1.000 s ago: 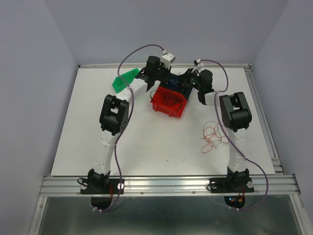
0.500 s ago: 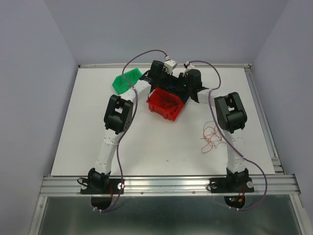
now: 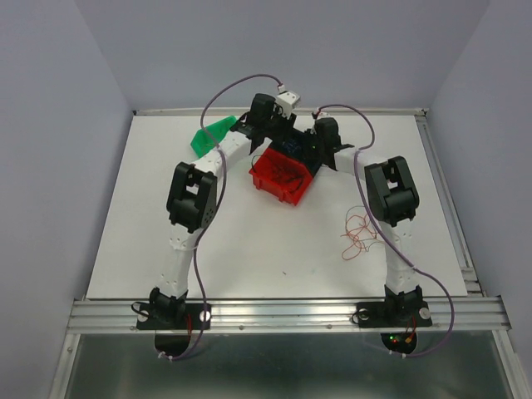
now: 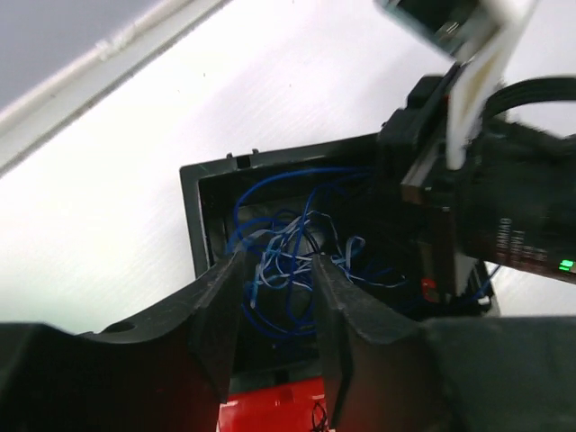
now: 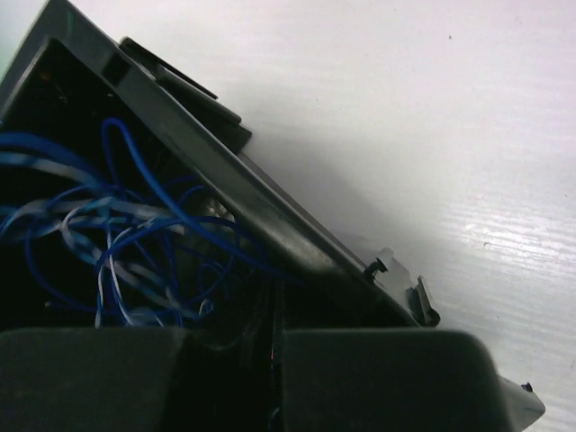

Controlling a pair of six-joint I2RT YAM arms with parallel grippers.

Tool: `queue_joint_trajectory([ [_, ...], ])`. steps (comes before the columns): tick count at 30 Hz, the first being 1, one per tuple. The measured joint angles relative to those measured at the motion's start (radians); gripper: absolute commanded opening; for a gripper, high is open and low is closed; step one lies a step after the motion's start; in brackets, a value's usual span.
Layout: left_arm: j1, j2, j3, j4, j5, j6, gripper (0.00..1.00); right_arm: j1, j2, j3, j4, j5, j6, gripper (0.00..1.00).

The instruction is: Untangle the cables

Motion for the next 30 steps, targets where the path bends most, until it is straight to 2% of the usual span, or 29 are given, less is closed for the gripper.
queue_joint_trajectory([
  [5,0.000,-0.144,-0.075,0.020,0.012,0.001,0.54,0.000,0.000,0.011,-0.067,0.002,0.000,0.03],
  [7,0.000,-0.208,-0.126,0.035,0.019,0.001,0.55,0.000,0.000,0.039,-0.122,0.003,0.000,0.12],
  [8,0.000,-0.241,-0.154,0.039,0.023,0.001,0.55,0.000,0.000,0.053,-0.148,0.006,-0.001,0.24],
  [14,0.000,-0.412,-0.409,0.153,0.044,-0.007,0.55,0.007,-0.041,0.071,-0.232,0.034,-0.003,0.35],
  [17,0.000,-0.430,-0.484,0.183,0.051,-0.013,0.55,0.011,-0.069,0.071,-0.246,0.045,0.000,0.44],
  [20,0.000,-0.430,-0.533,0.195,0.050,-0.014,0.55,0.013,-0.108,0.071,-0.259,0.051,0.002,0.45],
  [26,0.000,-0.467,-0.628,0.218,0.055,-0.010,0.55,0.020,-0.268,0.000,-0.256,0.114,0.015,0.61],
  [28,0.000,-0.492,-0.653,0.227,0.056,-0.008,0.56,0.023,-0.357,-0.071,-0.259,0.156,0.030,0.70],
  [29,0.000,-0.508,-0.663,0.233,0.059,-0.007,0.56,0.026,-0.404,-0.114,-0.250,0.175,0.039,0.80],
  [30,0.000,-0.517,-0.666,0.238,0.061,-0.006,0.56,0.026,-0.452,-0.159,-0.244,0.202,0.053,0.82],
])
